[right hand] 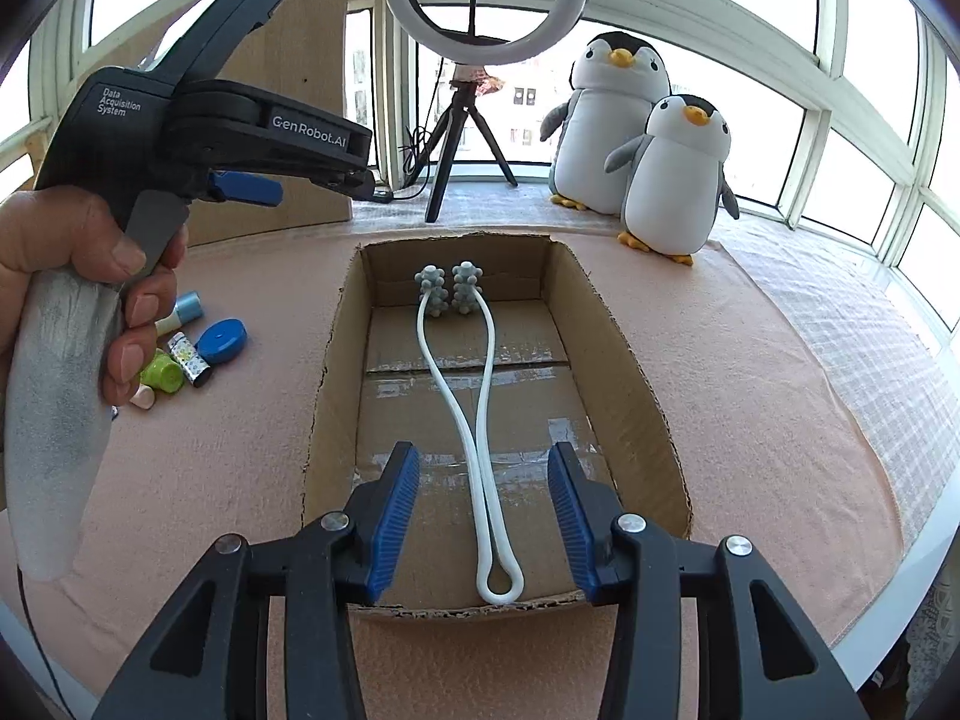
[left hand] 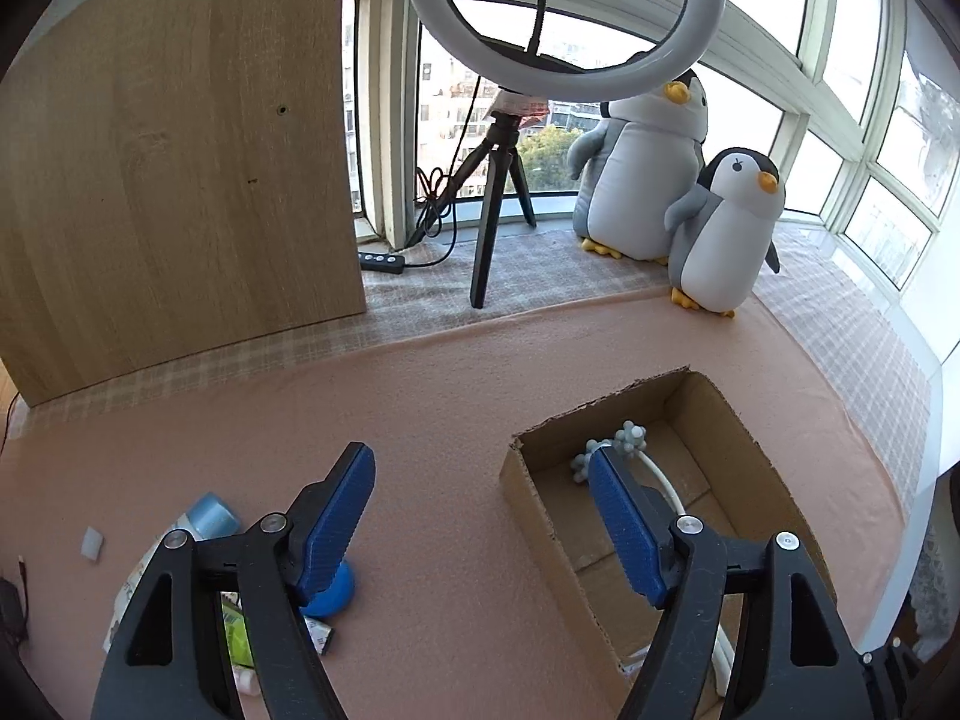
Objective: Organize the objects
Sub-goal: 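Carry the white roller with both tools into the cardboard box and release, then grasp the small white lotion bottle with the right tool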
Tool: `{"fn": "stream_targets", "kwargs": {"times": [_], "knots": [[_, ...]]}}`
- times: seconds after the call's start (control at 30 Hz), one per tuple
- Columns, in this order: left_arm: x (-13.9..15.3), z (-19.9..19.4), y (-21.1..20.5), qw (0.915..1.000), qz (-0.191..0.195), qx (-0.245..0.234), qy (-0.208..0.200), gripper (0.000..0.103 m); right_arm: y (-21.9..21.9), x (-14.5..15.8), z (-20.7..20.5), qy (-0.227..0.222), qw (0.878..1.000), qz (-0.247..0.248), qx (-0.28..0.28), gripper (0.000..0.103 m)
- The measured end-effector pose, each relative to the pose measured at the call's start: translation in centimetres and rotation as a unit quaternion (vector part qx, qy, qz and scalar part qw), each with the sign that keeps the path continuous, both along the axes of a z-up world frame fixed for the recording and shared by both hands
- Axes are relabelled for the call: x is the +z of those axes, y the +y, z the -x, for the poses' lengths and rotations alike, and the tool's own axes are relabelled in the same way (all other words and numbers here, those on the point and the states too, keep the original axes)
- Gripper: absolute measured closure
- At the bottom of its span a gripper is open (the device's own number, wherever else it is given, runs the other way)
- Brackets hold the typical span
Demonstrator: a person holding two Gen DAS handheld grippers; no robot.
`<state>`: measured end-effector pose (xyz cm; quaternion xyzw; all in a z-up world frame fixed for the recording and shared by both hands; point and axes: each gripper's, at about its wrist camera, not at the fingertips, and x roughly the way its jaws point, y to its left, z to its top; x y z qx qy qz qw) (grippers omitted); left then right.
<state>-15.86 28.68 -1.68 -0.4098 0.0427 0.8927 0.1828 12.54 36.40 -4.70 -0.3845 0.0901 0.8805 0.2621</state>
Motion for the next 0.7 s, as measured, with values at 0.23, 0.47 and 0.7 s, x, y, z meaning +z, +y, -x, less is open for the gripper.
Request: {"fn": "stream_targets", "kwargs": {"times": [0.23,0.47,0.7], "knots": [[1.4,-1.7,-10.0,0.9978,0.009,0.064,0.016,0.019,-2.7,0.7,2.1,0.008,0.999,-0.005,0.032,0.058],[0.8,-4.1,-21.7,0.9896,0.014,0.143,0.001,0.019,-7.0,0.7,4.4,0.006,0.997,-0.002,0.072,0.056],[-0.5,-7.2,-32.3,0.9729,0.012,0.23,-0.019,0.019,-11.4,-0.4,7.7,-0.015,0.99,0.009,0.139,0.055]]}}
